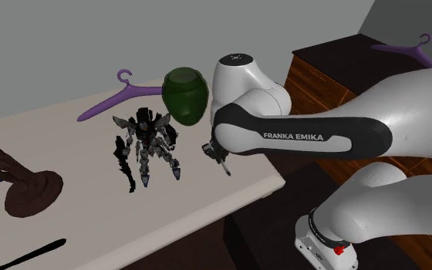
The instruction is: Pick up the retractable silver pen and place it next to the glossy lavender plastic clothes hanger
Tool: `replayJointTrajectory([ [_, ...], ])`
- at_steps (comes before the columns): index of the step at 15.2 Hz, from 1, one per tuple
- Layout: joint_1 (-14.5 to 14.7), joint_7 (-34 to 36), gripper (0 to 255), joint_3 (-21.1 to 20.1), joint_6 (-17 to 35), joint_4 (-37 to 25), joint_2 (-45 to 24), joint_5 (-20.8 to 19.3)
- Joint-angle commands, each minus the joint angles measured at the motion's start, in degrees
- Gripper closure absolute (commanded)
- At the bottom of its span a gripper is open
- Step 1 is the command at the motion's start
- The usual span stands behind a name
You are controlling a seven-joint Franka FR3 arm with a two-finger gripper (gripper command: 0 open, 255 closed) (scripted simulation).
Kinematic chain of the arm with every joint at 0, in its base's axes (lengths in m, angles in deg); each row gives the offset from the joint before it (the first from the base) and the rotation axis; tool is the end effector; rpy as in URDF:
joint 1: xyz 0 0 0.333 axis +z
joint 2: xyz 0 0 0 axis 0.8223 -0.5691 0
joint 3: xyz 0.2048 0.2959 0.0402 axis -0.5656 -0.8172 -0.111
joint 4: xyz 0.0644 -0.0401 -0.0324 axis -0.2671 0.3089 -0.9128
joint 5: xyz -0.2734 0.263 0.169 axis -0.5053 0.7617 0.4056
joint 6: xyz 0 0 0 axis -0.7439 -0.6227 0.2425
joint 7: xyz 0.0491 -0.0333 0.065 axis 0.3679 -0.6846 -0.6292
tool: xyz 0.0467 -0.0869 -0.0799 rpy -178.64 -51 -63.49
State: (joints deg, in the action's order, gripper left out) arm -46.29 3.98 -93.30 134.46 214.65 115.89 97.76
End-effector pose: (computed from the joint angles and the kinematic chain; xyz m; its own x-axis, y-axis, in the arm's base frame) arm 0.2994 0.2475 0.4426 0.9999 -0.0104 0.0016 -0.0103 -0.9968 -0.0796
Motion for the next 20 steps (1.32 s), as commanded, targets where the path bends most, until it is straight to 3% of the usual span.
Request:
replayJointTrajectory([
  [1, -0.13, 0.09, 255, 0.45, -1.82, -1.3, 0.48, -0.36],
  [20, -0.95, 1.41, 255, 3.7, -16.93, -14.13, 2.78, -2.92],
])
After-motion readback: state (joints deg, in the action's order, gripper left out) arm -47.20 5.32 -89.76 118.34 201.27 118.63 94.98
